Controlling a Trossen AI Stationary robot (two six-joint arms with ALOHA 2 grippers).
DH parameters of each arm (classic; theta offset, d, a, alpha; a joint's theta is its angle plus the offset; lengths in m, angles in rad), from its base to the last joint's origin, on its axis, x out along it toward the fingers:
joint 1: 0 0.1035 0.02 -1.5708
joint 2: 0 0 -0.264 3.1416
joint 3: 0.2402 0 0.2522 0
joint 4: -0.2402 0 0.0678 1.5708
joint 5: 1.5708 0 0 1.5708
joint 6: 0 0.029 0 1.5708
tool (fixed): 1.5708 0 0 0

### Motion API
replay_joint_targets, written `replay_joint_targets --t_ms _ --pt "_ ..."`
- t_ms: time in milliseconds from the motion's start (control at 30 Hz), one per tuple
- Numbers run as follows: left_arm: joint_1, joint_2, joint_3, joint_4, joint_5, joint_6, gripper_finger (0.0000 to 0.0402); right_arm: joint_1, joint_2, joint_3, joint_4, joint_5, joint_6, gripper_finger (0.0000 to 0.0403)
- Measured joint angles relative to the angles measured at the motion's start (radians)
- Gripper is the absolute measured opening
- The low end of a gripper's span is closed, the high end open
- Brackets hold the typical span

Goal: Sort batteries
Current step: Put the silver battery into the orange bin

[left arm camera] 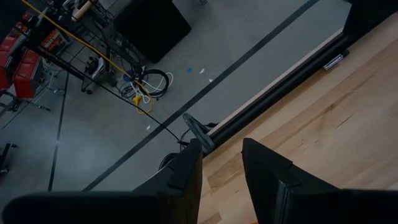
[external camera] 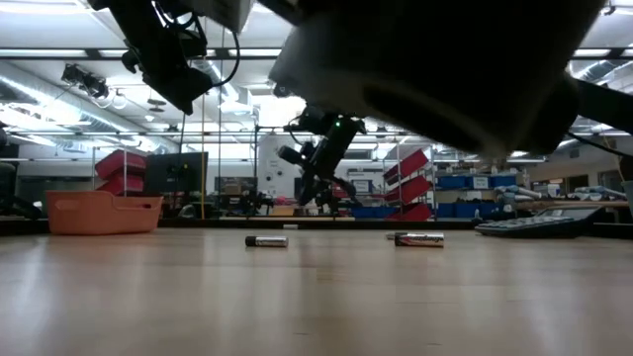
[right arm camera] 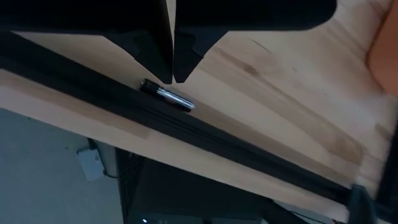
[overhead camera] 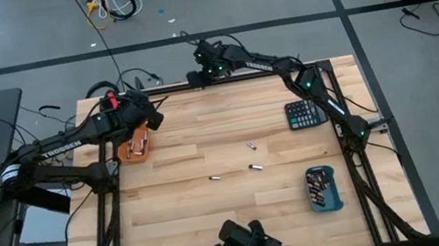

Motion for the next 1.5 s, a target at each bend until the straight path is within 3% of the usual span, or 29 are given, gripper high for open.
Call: replay_joint_targets --t_ms 467,867,1100,1233,1500 --pt "0.0 0.0 0.0 0.0 0.0 -0.001 0.0113 -0.018 0.001 -0.1 0.135 -0.014 0.027 0.0005" --pt "0.0 0.0 0.0 0.001 0.0 -0.001 0.0113 -0.053 0.05 -0.099 0.131 -0.174 0.11 0.0002" --pt "0.0 0.001 -0.001 0.013 0.0 0.003 0.0113 -0.056 0.05 -0.092 0.13 -0.186 0.093 0.0" --pt "0.0 0.001 -0.002 0.023 0.0 0.021 0.0113 -0.056 0.05 -0.092 0.144 -0.265 0.081 0.0002" --pt "0.0 0.001 -0.001 0.023 0.0 0.024 0.0113 -0.067 0.048 -0.091 0.195 -0.232 0.103 0.0"
